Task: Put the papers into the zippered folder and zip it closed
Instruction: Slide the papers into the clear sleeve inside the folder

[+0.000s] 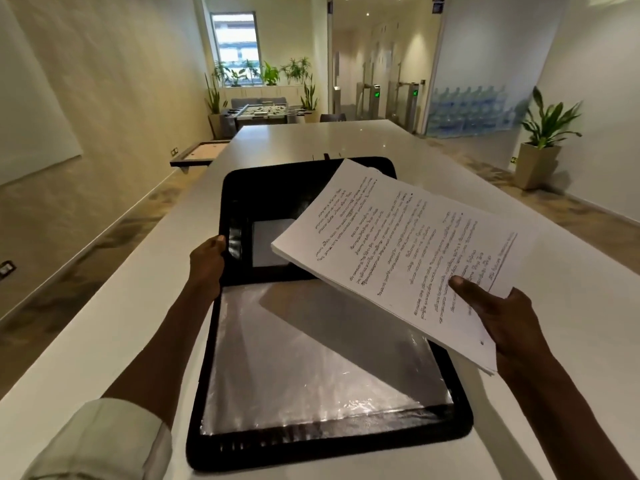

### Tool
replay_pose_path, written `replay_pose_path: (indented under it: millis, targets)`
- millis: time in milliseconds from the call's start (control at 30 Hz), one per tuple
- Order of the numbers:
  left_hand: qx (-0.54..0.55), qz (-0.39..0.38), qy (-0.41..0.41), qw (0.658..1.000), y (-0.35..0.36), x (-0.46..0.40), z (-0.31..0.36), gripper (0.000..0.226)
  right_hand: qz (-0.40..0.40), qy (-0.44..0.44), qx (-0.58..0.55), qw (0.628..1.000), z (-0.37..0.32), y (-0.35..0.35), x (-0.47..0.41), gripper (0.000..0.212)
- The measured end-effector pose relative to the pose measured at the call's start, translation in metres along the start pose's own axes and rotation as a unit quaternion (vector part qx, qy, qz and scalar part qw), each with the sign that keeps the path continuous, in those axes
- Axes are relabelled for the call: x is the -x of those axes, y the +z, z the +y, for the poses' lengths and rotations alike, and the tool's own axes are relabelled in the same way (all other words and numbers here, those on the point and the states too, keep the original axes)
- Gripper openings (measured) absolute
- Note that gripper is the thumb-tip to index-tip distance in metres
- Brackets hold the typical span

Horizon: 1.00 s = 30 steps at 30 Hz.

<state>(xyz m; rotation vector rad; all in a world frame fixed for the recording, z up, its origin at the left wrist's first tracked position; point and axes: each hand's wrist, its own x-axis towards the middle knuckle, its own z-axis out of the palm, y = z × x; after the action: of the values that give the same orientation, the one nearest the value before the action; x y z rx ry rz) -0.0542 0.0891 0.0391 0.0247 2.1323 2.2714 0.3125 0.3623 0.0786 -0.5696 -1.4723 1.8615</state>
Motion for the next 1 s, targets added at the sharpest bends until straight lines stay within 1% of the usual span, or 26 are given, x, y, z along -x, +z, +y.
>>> replay_pose_path:
  millis: [100, 267, 433, 667, 800, 867, 933, 1000]
  targets:
    - [-0.010, -0.004, -0.010, 1.000, 0.010, -0.002, -0.016, 0.021, 0.001, 0.009, -0.004, 1.000, 0.006, -0.002, -0.005, 0.040]
    - [-0.031, -0.003, -0.017, 0.999, 0.015, -0.008, -0.041, 0.027, 0.020, 0.020, 0.002, 1.000, 0.009, -0.007, -0.011, 0.027]
    - [-0.017, -0.005, -0.018, 1.000, 0.015, -0.011, -0.059, 0.024, 0.035, 0.027, 0.006, 0.999, 0.013, -0.010, -0.014, 0.022]
    - [-0.042, 0.001, -0.004, 0.999, 0.014, -0.013, -0.066, 0.029, 0.017, 0.027, 0.000, 0.999, 0.015, -0.009, -0.017, 0.024]
    - [-0.085, 0.024, 0.004, 0.996, 0.011, -0.008, -0.064, 0.029, 0.008, 0.034, -0.010, 0.999, 0.016, -0.008, -0.017, 0.024]
    - [-0.124, 0.033, 0.006, 0.992, 0.011, -0.001, -0.058, 0.034, 0.007, 0.034, -0.013, 0.999, 0.015, -0.008, -0.017, 0.025]
    - [-0.185, 0.036, 0.032, 0.982, 0.012, 0.013, -0.052, 0.040, 0.005, 0.035, -0.020, 0.999, 0.014, -0.007, -0.016, 0.026]
    - [-0.231, 0.031, 0.080, 0.969, 0.016, 0.034, -0.048, 0.039, 0.001, 0.035, -0.029, 0.999, 0.014, -0.007, -0.015, 0.027]
